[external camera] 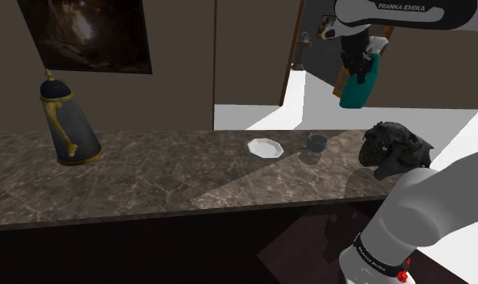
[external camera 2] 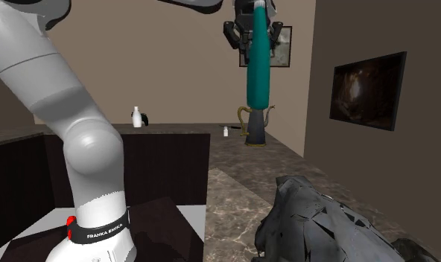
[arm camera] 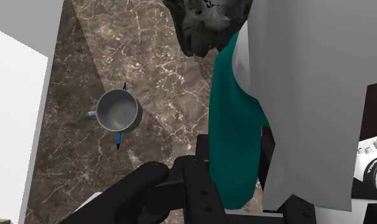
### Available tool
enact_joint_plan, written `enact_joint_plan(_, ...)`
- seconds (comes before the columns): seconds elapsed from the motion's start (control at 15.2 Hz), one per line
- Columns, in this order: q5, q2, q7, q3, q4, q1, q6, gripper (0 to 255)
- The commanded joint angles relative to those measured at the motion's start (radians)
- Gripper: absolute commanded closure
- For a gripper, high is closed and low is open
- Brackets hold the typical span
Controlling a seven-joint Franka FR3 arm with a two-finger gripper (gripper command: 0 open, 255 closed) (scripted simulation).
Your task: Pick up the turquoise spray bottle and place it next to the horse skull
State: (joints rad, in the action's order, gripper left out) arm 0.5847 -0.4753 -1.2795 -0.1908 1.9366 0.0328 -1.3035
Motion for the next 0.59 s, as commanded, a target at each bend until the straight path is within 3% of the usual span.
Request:
enact_joint_plan(0.0,0.027,-0.047,-0.038,-0.027,0.036,-0.014,-0.011,255)
enact_joint_plan(0.53,0.141,-0.162,-0.199,-0.158,0.107,-0.071,-0.073,255)
